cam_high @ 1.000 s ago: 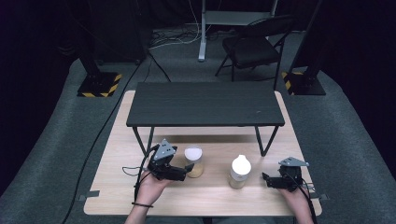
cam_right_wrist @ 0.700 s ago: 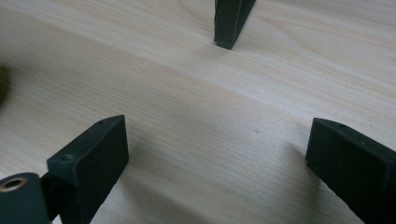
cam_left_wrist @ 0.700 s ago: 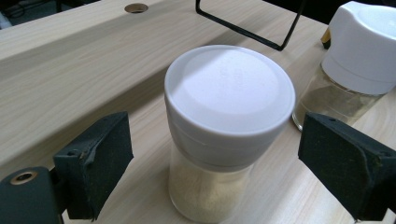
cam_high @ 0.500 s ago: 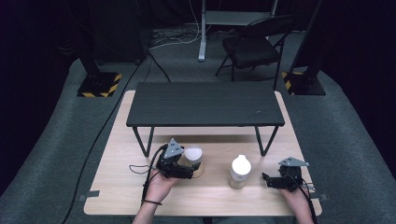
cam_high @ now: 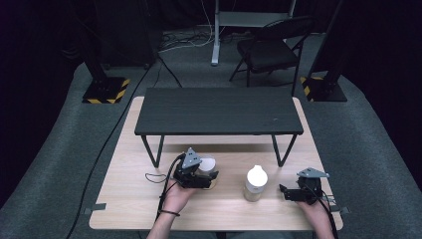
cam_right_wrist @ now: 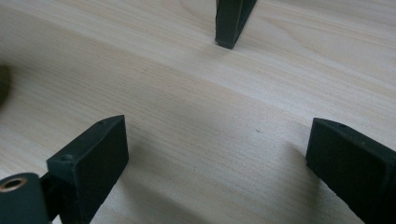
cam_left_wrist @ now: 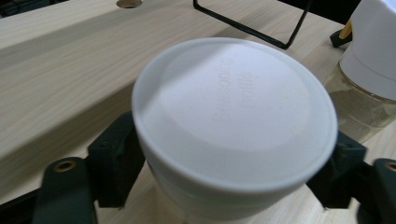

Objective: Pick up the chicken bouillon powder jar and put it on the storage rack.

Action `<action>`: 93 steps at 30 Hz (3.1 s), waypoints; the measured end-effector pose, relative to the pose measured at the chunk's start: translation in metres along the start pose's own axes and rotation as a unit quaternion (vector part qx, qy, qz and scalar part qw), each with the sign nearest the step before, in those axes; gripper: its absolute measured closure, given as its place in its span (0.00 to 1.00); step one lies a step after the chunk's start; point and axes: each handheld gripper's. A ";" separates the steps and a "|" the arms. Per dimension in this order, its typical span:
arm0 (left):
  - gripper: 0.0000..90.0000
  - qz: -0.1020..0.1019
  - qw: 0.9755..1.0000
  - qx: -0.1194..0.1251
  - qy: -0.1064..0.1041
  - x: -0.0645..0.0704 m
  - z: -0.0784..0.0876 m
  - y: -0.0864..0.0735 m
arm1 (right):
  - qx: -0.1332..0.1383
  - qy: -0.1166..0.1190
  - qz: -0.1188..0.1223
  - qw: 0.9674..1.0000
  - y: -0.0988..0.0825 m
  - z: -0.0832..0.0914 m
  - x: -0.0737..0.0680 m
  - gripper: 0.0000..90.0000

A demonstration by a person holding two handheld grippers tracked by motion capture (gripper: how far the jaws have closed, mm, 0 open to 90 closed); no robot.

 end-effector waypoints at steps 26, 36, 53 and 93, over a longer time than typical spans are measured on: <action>0.37 -0.010 1.000 0.012 0.010 0.008 0.007 0.003 | 0.000 0.001 0.001 1.000 0.000 0.000 0.000 0.05; 0.37 -0.007 1.000 0.027 0.012 0.008 0.026 0.013 | 0.000 0.000 0.001 1.000 0.000 0.000 0.000 0.05; 0.37 -0.022 0.999 0.045 0.015 0.010 0.059 0.036 | 0.000 0.000 0.001 1.000 0.000 0.000 0.000 0.05; 0.37 -0.051 0.996 0.073 0.001 -0.004 0.105 0.117 | 0.000 0.002 0.000 1.000 0.000 0.000 0.001 0.05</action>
Point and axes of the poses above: each handheld gripper's, and its own axes: z roughly backward along the jaws, y roughly out of its top, x roughly to its right, and after that the axes turned 1 degree about -z, right-handed
